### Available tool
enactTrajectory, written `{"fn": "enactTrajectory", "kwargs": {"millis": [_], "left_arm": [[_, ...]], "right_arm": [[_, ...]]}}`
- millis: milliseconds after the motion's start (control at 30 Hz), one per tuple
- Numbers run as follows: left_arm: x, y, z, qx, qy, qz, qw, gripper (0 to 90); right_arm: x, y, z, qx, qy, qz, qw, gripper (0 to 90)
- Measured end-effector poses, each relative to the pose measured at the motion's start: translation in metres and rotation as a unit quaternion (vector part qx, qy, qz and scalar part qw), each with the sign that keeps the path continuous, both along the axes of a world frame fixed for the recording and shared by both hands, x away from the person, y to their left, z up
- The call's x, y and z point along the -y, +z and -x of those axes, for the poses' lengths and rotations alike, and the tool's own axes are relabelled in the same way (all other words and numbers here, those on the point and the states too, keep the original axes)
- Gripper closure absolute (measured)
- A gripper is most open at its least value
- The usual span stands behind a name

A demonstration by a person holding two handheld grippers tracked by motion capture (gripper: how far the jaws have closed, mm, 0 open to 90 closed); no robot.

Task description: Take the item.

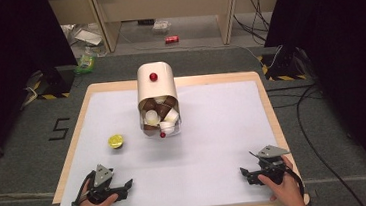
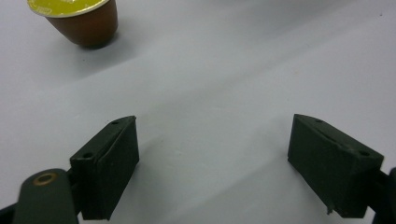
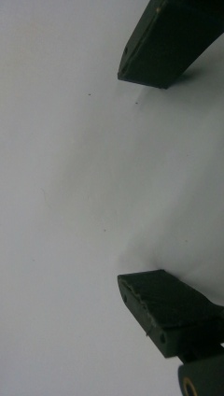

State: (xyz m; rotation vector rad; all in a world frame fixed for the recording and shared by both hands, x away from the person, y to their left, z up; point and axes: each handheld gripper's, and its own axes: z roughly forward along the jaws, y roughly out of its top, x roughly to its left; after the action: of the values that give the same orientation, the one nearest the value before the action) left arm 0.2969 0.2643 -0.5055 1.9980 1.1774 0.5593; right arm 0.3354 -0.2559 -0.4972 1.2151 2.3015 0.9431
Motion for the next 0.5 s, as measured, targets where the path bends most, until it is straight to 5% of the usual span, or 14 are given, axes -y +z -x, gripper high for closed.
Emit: {"fn": "enactTrajectory", "kwargs": {"millis": [500], "left_arm": [[-0.005,-0.005,0.012,0.013,0.016,0.021,0.9996,15.3]], "right_arm": [[0.000,0.000,0.000,0.000,0.000,0.000,1.0000,4.8]]}}
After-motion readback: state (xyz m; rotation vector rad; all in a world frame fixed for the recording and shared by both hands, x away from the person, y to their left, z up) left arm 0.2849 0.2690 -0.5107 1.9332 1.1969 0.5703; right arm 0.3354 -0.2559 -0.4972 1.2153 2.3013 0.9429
